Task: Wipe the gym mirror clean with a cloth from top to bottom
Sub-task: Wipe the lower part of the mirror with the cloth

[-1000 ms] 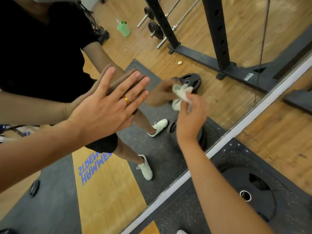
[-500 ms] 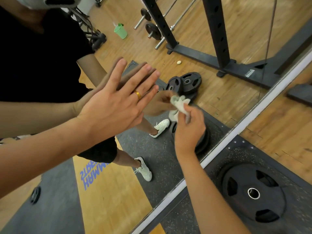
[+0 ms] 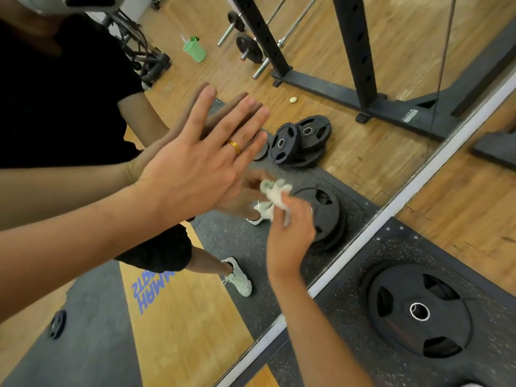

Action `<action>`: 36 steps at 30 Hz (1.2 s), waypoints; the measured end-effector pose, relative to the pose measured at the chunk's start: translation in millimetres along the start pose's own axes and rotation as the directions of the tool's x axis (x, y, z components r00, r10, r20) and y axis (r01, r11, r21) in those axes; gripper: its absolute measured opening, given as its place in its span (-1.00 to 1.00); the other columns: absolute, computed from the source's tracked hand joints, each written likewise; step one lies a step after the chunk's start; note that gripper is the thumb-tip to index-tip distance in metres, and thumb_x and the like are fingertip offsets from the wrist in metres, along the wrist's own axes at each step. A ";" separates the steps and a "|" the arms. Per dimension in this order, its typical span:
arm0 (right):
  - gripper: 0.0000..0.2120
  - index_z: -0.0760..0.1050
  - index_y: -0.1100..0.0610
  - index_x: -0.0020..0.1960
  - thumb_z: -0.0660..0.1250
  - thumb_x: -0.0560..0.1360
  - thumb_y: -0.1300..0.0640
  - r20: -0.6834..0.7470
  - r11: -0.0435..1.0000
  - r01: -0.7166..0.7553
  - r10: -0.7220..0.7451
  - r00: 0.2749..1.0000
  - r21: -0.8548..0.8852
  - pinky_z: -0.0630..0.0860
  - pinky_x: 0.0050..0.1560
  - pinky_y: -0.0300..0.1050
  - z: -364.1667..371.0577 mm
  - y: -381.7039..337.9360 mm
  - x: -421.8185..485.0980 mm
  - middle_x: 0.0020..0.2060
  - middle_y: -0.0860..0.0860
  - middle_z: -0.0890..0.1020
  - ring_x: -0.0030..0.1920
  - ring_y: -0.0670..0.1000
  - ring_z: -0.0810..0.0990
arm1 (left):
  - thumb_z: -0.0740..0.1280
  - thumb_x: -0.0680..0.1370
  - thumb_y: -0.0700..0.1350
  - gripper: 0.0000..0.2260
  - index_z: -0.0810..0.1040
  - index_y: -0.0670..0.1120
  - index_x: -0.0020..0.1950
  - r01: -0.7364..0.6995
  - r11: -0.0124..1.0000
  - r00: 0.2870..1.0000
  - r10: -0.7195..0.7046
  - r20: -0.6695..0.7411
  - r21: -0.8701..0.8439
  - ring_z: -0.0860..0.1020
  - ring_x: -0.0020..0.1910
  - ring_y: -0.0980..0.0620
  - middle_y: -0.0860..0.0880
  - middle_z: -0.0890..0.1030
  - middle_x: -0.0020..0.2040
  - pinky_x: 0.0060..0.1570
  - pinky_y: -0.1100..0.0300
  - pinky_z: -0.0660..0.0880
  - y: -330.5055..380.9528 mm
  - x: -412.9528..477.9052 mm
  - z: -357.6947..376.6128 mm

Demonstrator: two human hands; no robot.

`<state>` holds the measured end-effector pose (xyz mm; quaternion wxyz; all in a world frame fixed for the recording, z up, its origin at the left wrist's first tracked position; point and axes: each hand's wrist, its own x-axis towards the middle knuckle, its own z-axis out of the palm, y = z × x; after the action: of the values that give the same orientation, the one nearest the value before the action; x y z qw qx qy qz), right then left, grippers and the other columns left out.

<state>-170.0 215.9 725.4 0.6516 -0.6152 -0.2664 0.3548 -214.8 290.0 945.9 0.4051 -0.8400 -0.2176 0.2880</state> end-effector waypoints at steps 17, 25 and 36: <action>-0.77 0.65 0.16 0.10 0.39 0.54 0.42 0.137 0.999 -0.030 0.033 0.990 -0.024 0.64 -0.05 -0.05 17.2 3.8 -119.5 0.00 -0.04 0.61 0.00 -0.06 0.64 | -0.13 0.70 0.11 -0.40 0.05 -0.22 0.65 0.000 0.993 1.000 0.000 -0.003 0.114 -0.10 0.65 -0.31 -0.28 -0.07 0.67 0.48 -0.44 -0.17 4.4 1.4 -11.7; -0.86 0.66 0.19 0.11 0.37 0.60 0.29 -0.071 0.988 -0.153 0.152 0.986 0.002 0.45 0.00 -0.37 16.3 -2.9 -51.3 -0.02 0.00 0.63 -0.02 -0.18 0.53 | -0.31 0.67 0.15 -0.35 0.01 -0.19 0.66 -0.011 0.979 1.000 0.011 0.003 0.205 -0.10 0.65 -0.31 -0.26 -0.06 0.67 0.52 -0.44 -0.05 5.4 0.4 -8.8; -0.75 0.63 0.09 0.10 0.43 0.52 0.38 0.313 0.996 -0.028 0.052 0.948 -0.079 0.41 -0.02 -0.52 19.6 23.6 -181.0 -0.06 -0.16 0.57 -0.05 -0.16 0.56 | -0.08 0.65 0.10 -0.40 0.31 -0.17 0.59 -0.039 0.997 0.997 0.044 -0.070 0.072 0.09 0.63 -0.28 -0.20 0.22 0.63 0.54 -0.40 -0.05 4.5 -3.7 -12.3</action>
<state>-298.3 84.7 720.1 0.5705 -0.5794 -0.3673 0.4516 -208.8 278.4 949.7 0.4357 -0.8394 -0.1752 0.2737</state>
